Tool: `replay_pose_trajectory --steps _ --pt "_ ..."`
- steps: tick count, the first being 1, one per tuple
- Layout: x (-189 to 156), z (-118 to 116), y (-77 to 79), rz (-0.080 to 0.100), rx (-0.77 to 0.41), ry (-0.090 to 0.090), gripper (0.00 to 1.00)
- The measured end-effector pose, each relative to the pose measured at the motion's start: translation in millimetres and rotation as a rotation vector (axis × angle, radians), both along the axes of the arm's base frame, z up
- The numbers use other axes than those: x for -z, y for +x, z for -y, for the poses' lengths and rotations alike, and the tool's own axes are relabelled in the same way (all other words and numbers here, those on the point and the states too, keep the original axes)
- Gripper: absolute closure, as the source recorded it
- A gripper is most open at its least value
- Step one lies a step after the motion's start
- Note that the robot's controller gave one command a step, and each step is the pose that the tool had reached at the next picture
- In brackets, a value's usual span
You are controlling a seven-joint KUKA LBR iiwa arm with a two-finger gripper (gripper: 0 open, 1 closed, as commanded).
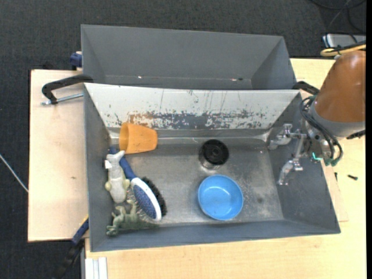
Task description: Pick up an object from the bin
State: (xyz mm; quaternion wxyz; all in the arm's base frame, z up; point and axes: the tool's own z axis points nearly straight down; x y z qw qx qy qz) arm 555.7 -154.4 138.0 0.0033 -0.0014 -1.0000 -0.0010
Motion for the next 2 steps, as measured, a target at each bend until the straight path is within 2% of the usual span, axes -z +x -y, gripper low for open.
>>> replay_pose_trajectory --steps 1,2 --pt "-16 -21 -8.5 0.008 -0.221 0.0 0.0" --pt "65 -104 46.0 0.015 -0.294 0.002 0.0"
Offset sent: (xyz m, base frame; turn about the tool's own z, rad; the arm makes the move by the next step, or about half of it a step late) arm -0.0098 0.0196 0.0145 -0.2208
